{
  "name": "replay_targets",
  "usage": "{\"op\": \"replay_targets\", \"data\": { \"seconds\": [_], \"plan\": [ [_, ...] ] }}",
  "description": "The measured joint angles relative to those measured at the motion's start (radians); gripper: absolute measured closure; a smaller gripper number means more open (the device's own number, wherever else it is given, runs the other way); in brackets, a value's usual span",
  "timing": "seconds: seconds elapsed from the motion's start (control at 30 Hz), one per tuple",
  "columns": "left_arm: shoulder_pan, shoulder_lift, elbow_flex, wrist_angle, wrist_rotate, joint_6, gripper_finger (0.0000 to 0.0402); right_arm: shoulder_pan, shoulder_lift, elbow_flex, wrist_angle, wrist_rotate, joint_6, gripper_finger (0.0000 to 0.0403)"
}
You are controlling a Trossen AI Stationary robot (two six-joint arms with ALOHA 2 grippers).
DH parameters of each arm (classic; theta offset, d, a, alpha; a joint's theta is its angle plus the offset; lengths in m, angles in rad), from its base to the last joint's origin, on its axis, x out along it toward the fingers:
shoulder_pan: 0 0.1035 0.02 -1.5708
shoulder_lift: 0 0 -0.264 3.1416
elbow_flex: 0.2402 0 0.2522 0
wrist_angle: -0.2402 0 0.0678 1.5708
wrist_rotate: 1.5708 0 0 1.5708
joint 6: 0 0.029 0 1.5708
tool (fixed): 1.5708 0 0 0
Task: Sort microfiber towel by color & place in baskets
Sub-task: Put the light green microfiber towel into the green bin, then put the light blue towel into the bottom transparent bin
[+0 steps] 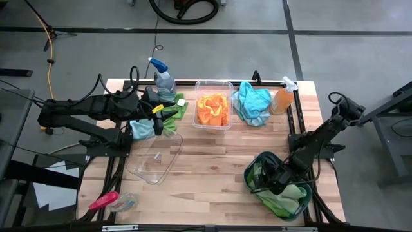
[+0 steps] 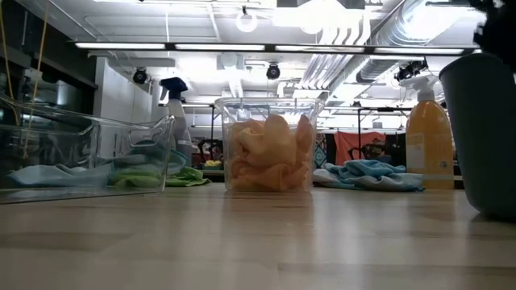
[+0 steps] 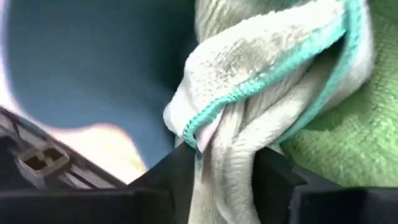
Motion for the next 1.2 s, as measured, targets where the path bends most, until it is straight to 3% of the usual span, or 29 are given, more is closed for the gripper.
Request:
{"op": "replay_targets", "data": {
  "seconds": [0.17,0.43,0.53,0.67,0.8,0.9,1.1,1.2],
  "plan": [
    [0.000,0.000,0.000,0.000,0.000,0.000,0.0247,0.000,0.000,0.156,-0.257,-0.072,-0.082,0.0233],
    [0.000,0.000,0.000,0.000,0.000,0.001,0.0247,0.000,-0.001,0.443,-0.697,-0.050,-0.176,0.0226],
    [0.000,0.000,0.000,0.000,0.000,0.000,0.0247,0.000,-0.001,0.538,-0.829,0.024,-0.178,0.0226],
    [0.000,0.000,0.000,0.000,0.017,-0.021,0.0247,0.000,-0.002,0.622,-0.885,0.255,-0.190,0.0226],
    [0.000,0.000,0.000,0.000,0.096,-0.095,0.0247,-0.029,-0.002,0.628,-0.784,0.451,-0.289,0.0226],
    [0.000,0.000,0.000,0.003,0.165,-0.129,0.0247,-0.077,-0.002,0.594,-0.653,0.521,-0.413,0.0226],
    [-0.032,0.000,-0.001,0.152,0.224,-0.109,0.0247,-0.239,-0.002,0.474,-0.166,0.609,-0.822,0.0226],
    [-0.053,0.000,-0.001,0.249,0.223,-0.071,0.0247,-0.329,-0.001,0.424,0.170,0.552,-1.124,0.0226]
  ]
}}
